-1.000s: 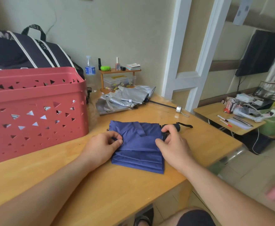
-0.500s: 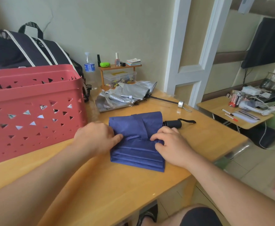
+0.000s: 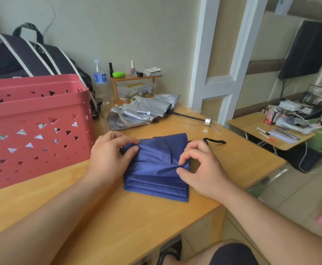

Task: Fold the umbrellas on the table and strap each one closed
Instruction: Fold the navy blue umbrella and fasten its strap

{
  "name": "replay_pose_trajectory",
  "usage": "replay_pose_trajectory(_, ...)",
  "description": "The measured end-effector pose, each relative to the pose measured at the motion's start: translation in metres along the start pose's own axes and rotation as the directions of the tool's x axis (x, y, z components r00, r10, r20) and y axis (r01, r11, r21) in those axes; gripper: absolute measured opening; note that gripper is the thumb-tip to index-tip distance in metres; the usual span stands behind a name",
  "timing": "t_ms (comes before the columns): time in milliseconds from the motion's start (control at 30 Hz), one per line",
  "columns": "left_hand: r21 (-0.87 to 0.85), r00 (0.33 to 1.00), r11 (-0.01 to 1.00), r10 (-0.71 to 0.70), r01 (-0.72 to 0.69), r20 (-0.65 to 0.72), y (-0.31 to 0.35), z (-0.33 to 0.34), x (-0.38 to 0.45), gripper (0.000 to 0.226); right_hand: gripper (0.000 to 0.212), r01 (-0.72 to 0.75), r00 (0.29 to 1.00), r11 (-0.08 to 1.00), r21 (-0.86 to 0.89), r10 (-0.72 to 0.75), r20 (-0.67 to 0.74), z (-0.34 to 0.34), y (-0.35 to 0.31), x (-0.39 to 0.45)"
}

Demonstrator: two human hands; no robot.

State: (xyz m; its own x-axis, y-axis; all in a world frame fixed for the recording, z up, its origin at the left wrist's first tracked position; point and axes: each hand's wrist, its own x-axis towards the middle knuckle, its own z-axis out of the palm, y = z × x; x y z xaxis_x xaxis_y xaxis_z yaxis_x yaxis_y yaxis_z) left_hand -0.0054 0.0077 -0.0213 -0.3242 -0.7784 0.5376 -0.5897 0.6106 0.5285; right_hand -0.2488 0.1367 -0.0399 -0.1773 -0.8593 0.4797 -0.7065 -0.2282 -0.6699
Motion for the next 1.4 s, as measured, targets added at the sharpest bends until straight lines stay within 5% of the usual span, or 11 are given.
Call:
replay_pose_trajectory(133,-0.225,0.989,0.964,-0.137,0.144,0.048,0.006,0.0,0.002,0.029,0.037,-0.243,0.97,0.939,0.244,0.234,0.066,0.003,-0.01,-0.003)
replay_pose_trajectory(267,-0.612,0.918,0.693,-0.366,0.38,0.154,0.013,0.006,-0.003,0.032,0.012,-0.339,0.922,0.78,0.527,0.387,0.019,-0.003,-0.017,0.003)
replay_pose_trajectory(500,-0.6,0.837,0.595,-0.473,0.535,0.276,0.003,0.013,-0.009,0.044,0.044,-0.587,0.783,0.623,0.517,0.599,0.167,0.006,-0.022,0.023)
replay_pose_trajectory(700,-0.545,0.879,0.691,-0.405,0.475,0.254,0.006,0.008,-0.02,0.056,0.037,-0.531,0.831,0.701,0.476,0.542,0.127,-0.001,-0.022,0.024)
replay_pose_trajectory(867,-0.373,0.914,0.847,-0.277,0.378,0.296,0.002,-0.005,-0.033,0.067,0.035,-0.454,0.882,0.872,0.183,0.412,0.228,-0.007,-0.018,0.003)
replay_pose_trajectory(1000,-0.05,0.906,0.956,-0.257,0.29,0.336,-0.004,-0.013,-0.039,0.045,0.035,-0.358,0.905,0.923,-0.144,0.381,0.187,-0.006,-0.02,-0.008)
replay_pose_trajectory(1100,0.005,0.877,0.949,-0.292,0.314,0.382,0.0,-0.017,-0.037,0.018,0.04,-0.293,0.914,0.931,-0.219,0.34,0.22,-0.005,-0.022,-0.008)
replay_pose_trajectory(1167,0.14,0.876,0.958,-0.284,0.249,0.39,0.007,-0.018,-0.032,0.034,0.035,-0.254,0.913,0.926,-0.278,0.325,0.248,-0.004,-0.025,-0.008)
replay_pose_trajectory(1300,0.591,0.949,0.8,-0.099,-0.103,0.3,0.032,-0.011,-0.019,0.036,0.041,-0.267,0.923,0.924,-0.274,0.327,0.204,0.003,-0.024,-0.007)
replay_pose_trajectory(1400,0.566,0.895,0.744,0.095,-0.354,0.435,0.043,-0.004,-0.008,0.041,0.017,-0.287,0.923,0.932,-0.221,0.331,0.196,0.001,-0.017,-0.004)
